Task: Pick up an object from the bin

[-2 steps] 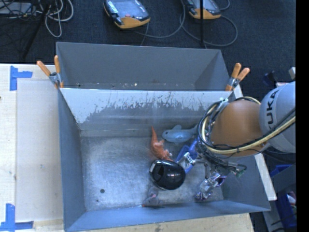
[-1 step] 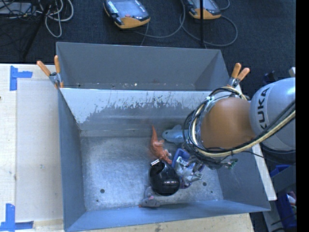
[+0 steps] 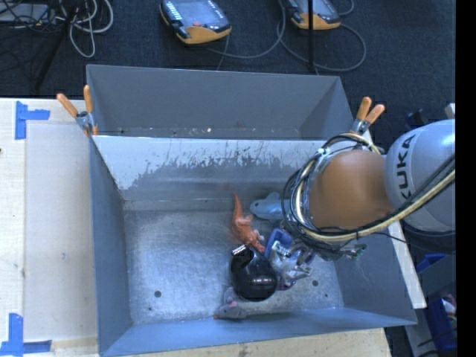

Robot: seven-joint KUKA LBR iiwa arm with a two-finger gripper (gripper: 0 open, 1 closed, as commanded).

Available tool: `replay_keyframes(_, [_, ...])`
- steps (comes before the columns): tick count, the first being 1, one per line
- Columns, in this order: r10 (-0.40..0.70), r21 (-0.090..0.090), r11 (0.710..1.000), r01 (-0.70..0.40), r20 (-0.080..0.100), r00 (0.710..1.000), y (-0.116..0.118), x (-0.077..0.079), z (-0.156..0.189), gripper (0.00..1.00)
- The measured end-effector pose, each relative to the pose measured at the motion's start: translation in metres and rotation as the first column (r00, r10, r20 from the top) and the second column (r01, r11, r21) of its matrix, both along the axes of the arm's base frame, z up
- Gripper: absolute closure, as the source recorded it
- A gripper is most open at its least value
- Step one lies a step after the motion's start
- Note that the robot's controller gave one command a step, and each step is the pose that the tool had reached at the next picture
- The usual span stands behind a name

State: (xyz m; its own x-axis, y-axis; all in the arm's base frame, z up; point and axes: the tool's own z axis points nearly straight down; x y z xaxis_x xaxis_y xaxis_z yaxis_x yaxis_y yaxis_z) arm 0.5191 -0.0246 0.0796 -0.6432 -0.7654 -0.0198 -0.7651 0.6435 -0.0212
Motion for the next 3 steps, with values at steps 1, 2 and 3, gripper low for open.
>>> replay_keyframes(1, [0.002, -0.002, 1.0, -0.002, -0.03, 1.0, -0.003, 0.003, 0.029, 1.0])
replay_keyframes(2, [0.015, 0.001, 1.0, -0.015, -0.033, 0.999, -0.017, 0.007, 0.094, 1.0])
replay_keyframes(3, [0.03, -0.001, 1.0, -0.03, -0.024, 0.999, -0.003, 0.005, 0.118, 1.0])
